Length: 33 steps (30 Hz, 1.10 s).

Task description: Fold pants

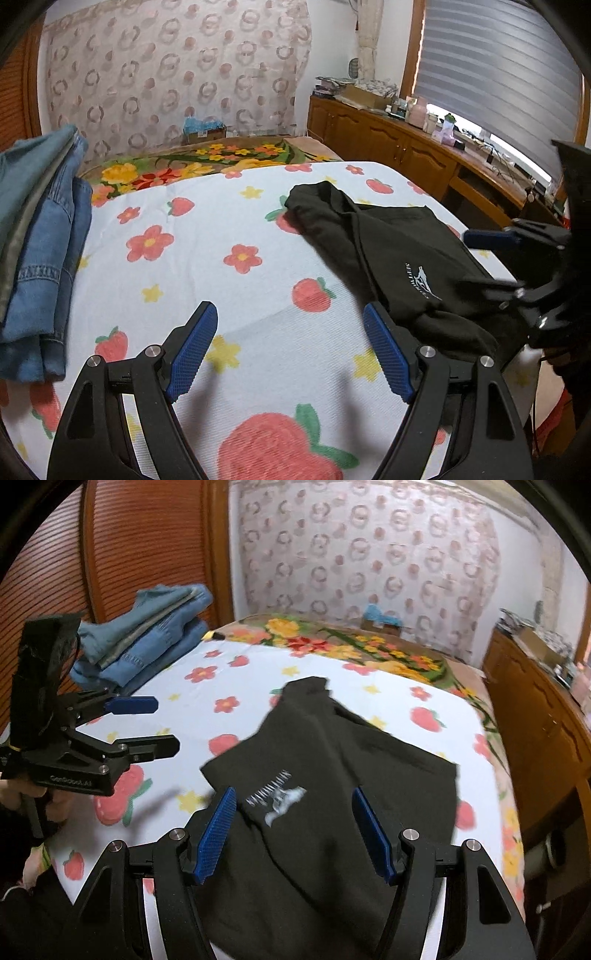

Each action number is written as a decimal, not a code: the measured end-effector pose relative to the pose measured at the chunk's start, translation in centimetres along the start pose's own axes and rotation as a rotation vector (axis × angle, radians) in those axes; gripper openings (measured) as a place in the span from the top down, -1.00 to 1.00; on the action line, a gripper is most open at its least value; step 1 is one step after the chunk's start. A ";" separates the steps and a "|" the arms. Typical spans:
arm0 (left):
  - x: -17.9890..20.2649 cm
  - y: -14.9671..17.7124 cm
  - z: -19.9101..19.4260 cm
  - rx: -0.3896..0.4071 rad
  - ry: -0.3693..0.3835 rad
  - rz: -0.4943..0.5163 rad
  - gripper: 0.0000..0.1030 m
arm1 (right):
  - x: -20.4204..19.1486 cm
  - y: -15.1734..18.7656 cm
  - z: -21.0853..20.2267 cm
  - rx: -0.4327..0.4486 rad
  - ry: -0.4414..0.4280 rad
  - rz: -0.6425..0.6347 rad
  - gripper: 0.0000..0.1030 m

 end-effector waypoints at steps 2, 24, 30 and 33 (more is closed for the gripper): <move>-0.2 0.1 0.0 0.001 0.001 -0.004 -0.59 | -0.8 -0.3 1.0 -0.018 -0.040 -0.024 -0.24; -1.6 0.8 0.5 -0.015 0.026 -0.064 -0.59 | -4.2 -1.7 5.9 -0.128 -0.107 -0.154 0.15; -1.8 0.9 0.6 -0.020 0.016 -0.076 -0.59 | -4.1 -1.2 6.8 -0.146 -0.082 -0.172 0.19; -1.9 1.0 0.7 -0.024 0.013 -0.083 -0.59 | -3.7 -1.4 6.4 -0.130 -0.096 -0.149 0.72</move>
Point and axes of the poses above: each gripper's, at about its wrist camera, not at the fingertips, and z roughly the way its jaws point, x to its right, y to its underside, the point moved 5 cm from there along z, roughly the way its jaws point, and after that the axes turned 8 degrees about y, right-handed, at the moved point
